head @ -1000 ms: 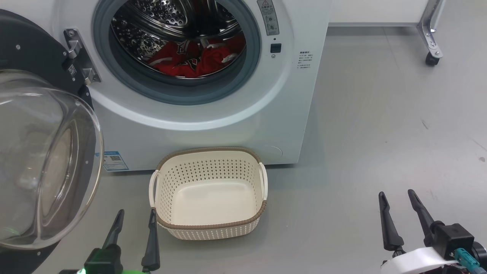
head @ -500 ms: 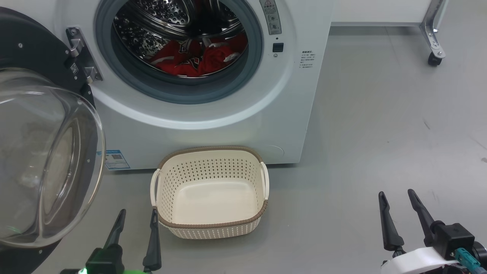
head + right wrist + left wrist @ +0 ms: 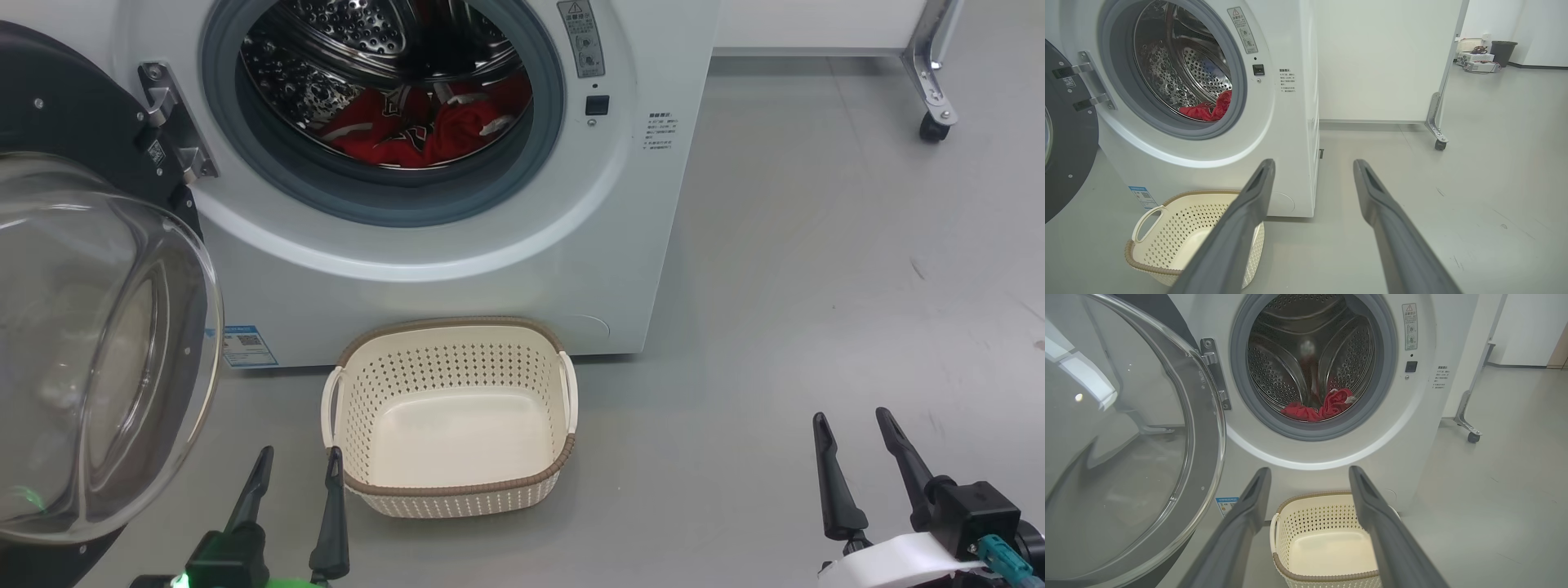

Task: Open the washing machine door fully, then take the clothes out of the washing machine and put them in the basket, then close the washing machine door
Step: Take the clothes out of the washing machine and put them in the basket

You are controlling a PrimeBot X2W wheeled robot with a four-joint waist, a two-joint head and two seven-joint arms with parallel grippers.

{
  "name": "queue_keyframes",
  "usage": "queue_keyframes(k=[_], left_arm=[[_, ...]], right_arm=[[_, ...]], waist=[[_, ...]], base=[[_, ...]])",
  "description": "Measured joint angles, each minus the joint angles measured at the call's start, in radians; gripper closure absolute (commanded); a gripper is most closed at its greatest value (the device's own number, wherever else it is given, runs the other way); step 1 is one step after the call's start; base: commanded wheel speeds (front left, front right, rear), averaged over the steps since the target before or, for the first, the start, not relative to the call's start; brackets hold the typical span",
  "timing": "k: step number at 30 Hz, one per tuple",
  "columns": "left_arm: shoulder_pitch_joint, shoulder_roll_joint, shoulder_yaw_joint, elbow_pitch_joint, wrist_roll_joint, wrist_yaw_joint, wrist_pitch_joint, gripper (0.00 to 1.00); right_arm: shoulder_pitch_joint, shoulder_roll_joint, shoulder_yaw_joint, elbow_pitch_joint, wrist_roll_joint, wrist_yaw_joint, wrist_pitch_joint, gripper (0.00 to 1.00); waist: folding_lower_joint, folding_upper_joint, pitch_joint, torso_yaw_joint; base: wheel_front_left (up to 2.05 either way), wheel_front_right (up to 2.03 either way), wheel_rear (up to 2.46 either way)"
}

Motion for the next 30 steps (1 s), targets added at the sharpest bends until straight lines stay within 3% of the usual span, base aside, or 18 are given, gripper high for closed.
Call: queue_keyframes(k=[30], left_arm=[[-0.018, 0.0, -0.006, -0.006, 0.009, 0.007, 0.006, 0.0]], right_arm=[[0.001, -0.001, 0.001, -0.008, 0.009, 0.0, 0.007, 0.0]], waist=[[0.0, 0.0, 0.015, 0.008]], base=[[0.84, -0.84, 0.0]])
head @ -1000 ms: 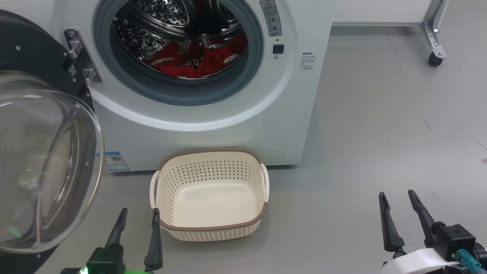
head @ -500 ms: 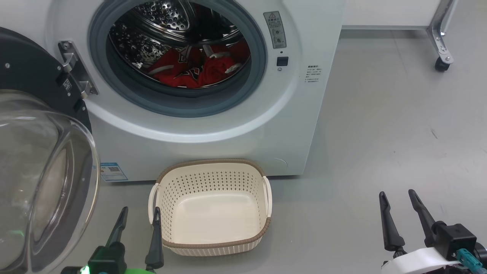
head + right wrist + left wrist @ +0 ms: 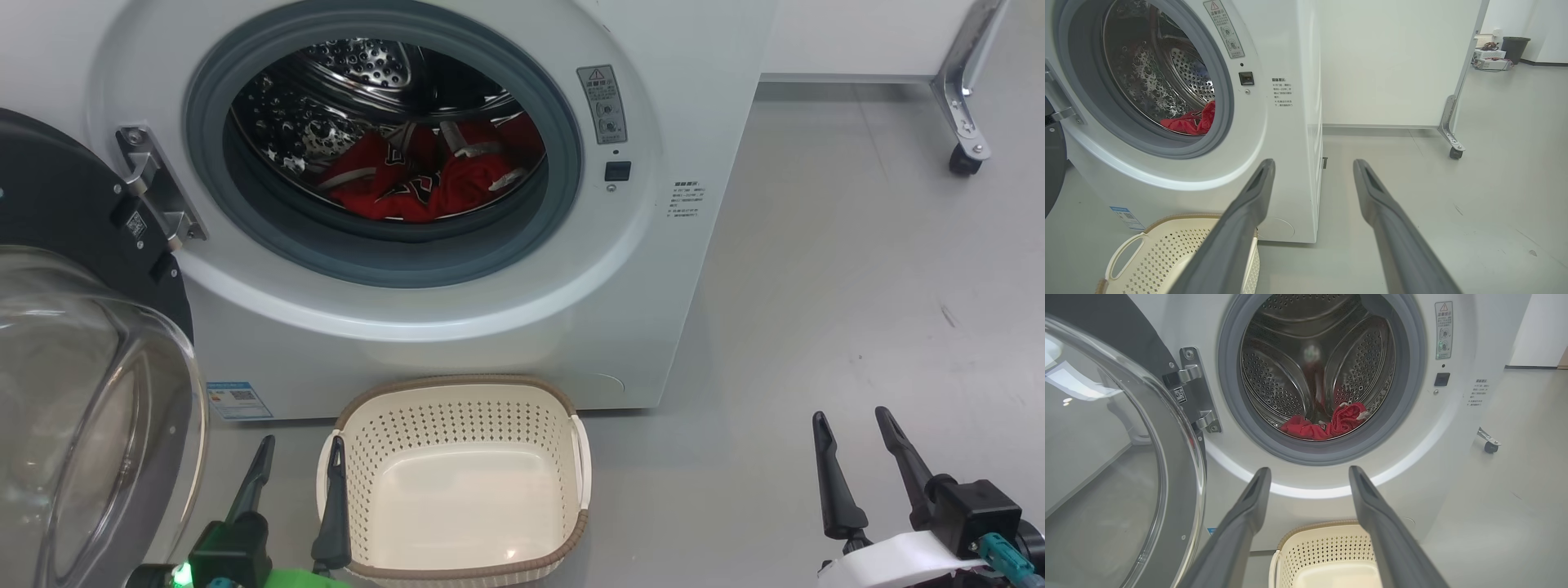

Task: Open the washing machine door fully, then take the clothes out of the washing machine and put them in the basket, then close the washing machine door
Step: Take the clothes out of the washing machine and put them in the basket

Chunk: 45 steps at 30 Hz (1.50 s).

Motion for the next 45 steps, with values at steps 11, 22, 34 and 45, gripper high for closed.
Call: queue_keyframes(k=[11, 22, 34, 45], left_arm=[[0.0, 0.0, -0.001, 0.0, 0.0, 0.0, -0.003, 0.0], [0.0, 0.0, -0.002, 0.0, 0.0, 0.0, -0.007, 0.0], [0.0, 0.0, -0.014, -0.001, 0.02, 0.0, -0.007, 0.0], [-0.029, 0.0, -0.041, -0.002, 0.022, 0.0, 0.011, 0.0]], right_arm=[[0.0, 0.0, 0.002, 0.0, 0.003, 0.0, 0.0, 0.0], [0.0, 0.0, 0.004, 0.001, 0.003, 0.0, 0.0, 0.0], [0.0, -0.002, 0.007, 0.0, 0.003, 0.0, 0.0, 0.0], [-0.006, -0.012, 0.009, -0.025, 0.003, 0.001, 0.009, 0.0]], waist=[[0.0, 0.0, -0.001, -0.002], [0.0, 0.0, -0.001, 0.001], [0.0, 0.0, 0.007, 0.006], [0.0, 0.0, 0.049, 0.002]], base=[[0.29, -0.29, 0.0], [0.0, 0.0, 0.0], [0.0, 0.0, 0.0], [0.0, 0.0, 0.0]])
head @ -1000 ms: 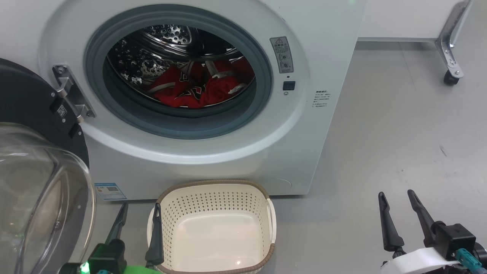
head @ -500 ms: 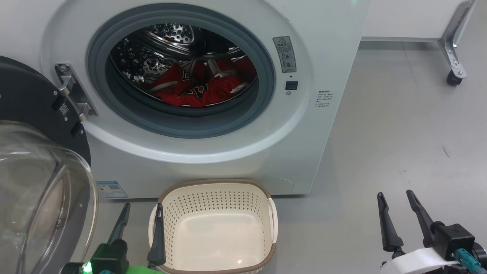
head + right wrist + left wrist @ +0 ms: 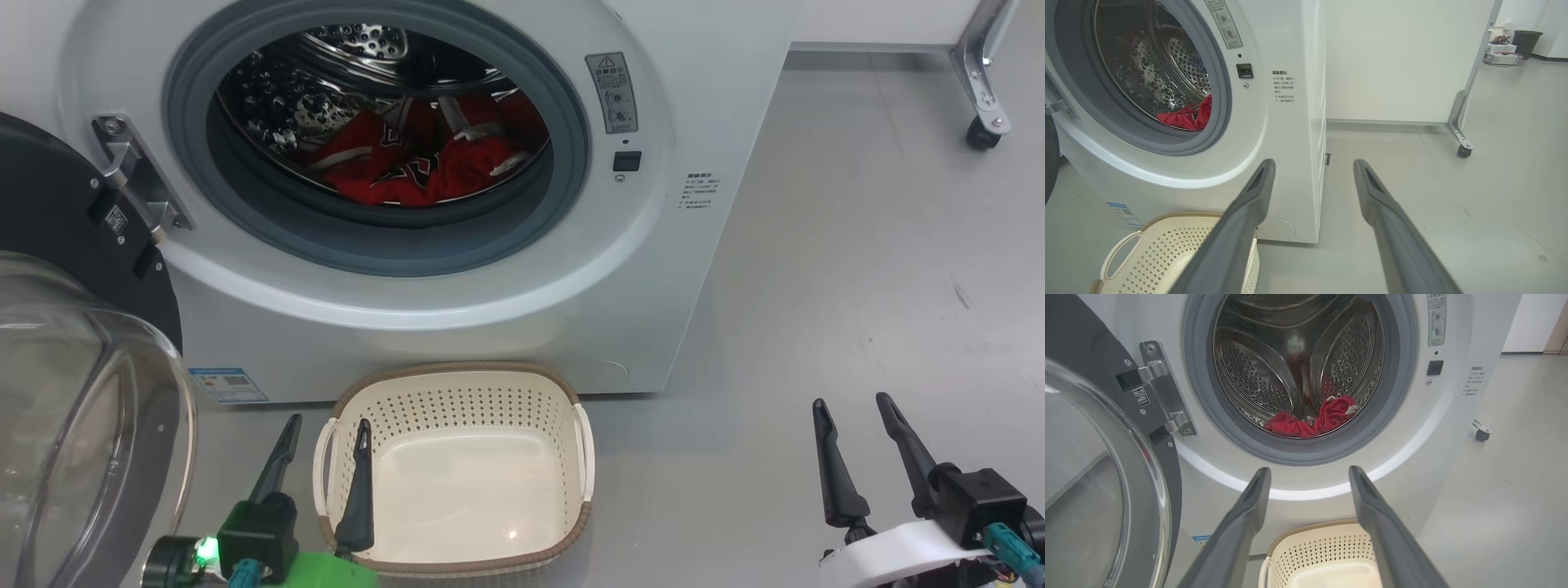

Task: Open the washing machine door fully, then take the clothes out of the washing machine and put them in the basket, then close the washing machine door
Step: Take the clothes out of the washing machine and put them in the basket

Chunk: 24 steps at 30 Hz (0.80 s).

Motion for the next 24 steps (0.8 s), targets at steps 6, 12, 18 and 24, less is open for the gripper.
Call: queue_keyframes(k=[6, 12, 18, 24], left_arm=[[-0.057, 0.0, -0.021, 0.002, 0.008, 0.0, 0.019, 0.0], [-0.143, 0.0, -0.034, 0.008, 0.003, 0.0, 0.036, 0.0], [-0.233, -0.001, -0.026, 0.049, -0.004, 0.0, 0.078, 0.0], [-0.376, 0.004, -0.027, 0.116, -0.005, -0.025, 0.152, 0.0]], right_arm=[[-0.02, -0.01, 0.001, -0.028, 0.0, 0.004, 0.001, 0.0], [-0.056, -0.016, 0.001, -0.058, 0.0, 0.013, 0.006, 0.0], [-0.095, -0.018, 0.001, -0.075, 0.003, 0.022, 0.009, 0.0], [-0.148, -0.016, 0.008, -0.079, 0.012, 0.044, 0.009, 0.0]], waist=[[0.0, 0.0, 0.044, -0.007], [0.0, 0.0, 0.107, -0.018], [0.0, 0.0, 0.181, -0.038], [0.0, 0.0, 0.27, -0.073]], base=[[0.0, 0.0, 0.0], [0.0, 0.0, 0.0], [0.0, 0.0, 0.0], [0.0, 0.0, 0.0]])
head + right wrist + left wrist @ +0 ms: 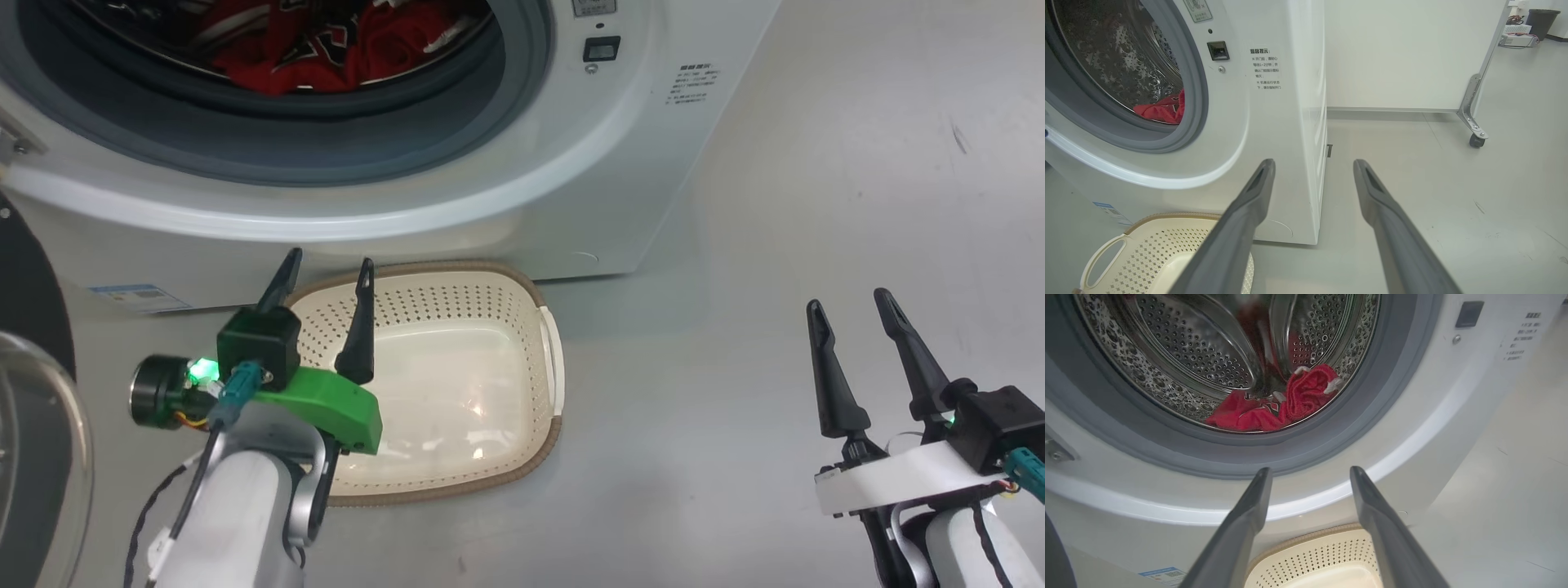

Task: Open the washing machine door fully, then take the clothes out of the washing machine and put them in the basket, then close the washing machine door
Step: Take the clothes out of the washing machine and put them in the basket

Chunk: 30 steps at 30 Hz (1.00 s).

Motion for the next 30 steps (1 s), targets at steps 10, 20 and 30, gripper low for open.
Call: queue_keyframes(k=[10, 20, 30], left_arm=[[-0.224, 0.038, 0.021, 0.081, -0.027, -0.06, 0.11, 0.0], [-0.415, 0.1, 0.077, 0.174, -0.061, -0.1, 0.228, 0.0], [-0.572, 0.185, 0.114, 0.255, -0.062, -0.134, 0.329, 0.0]], right_arm=[[-0.074, 0.032, 0.016, 0.023, 0.022, 0.018, -0.01, 0.0], [-0.128, 0.066, 0.041, 0.085, 0.052, 0.036, -0.025, 0.0], [-0.171, 0.085, 0.062, 0.133, 0.065, 0.047, -0.034, 0.0]], waist=[[0.0, 0.0, 0.105, -0.08], [0.0, 0.0, 0.171, -0.171], [0.0001, 0.0, 0.212, -0.251]], base=[[0.0, 0.0, 0.0], [0.0, 0.0, 0.0], [0.0, 0.0, 0.0]])
